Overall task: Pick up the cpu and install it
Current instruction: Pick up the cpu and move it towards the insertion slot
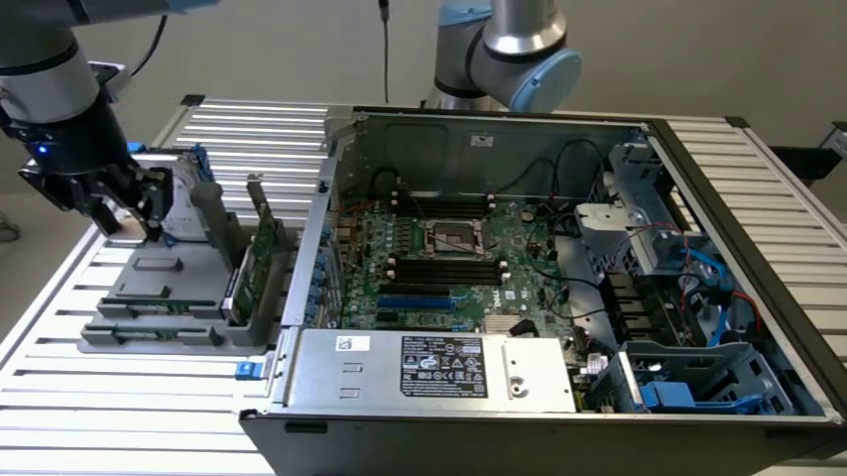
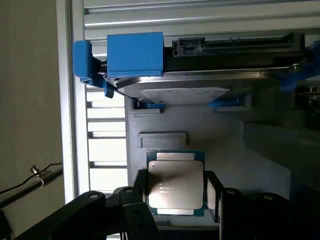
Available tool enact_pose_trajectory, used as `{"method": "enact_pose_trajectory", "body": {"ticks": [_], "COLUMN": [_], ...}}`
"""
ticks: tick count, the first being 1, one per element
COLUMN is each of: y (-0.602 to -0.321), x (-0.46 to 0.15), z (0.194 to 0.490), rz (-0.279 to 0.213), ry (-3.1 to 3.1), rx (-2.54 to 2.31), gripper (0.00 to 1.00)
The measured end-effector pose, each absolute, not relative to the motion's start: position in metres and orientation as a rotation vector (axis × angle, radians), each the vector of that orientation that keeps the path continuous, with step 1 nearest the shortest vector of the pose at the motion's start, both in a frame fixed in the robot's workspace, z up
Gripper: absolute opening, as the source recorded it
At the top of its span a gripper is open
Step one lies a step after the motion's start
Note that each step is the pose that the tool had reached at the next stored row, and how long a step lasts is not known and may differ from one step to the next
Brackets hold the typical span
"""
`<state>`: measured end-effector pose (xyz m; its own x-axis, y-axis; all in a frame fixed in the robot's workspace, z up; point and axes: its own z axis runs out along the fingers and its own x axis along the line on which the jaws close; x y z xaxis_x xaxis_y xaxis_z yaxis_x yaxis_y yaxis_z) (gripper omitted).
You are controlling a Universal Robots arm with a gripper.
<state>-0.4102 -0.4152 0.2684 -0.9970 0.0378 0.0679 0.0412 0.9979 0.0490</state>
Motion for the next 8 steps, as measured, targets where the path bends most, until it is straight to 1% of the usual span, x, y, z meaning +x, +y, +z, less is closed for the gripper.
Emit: {"method": "enact_pose_trajectory", "body": {"ticks": [8], "y": [-0.414], "x": [-0.394], "z": [0.303], "rz": [-0.077], "ry": [-3.073], "rx": [-0.061], "gripper": [0.55]}}
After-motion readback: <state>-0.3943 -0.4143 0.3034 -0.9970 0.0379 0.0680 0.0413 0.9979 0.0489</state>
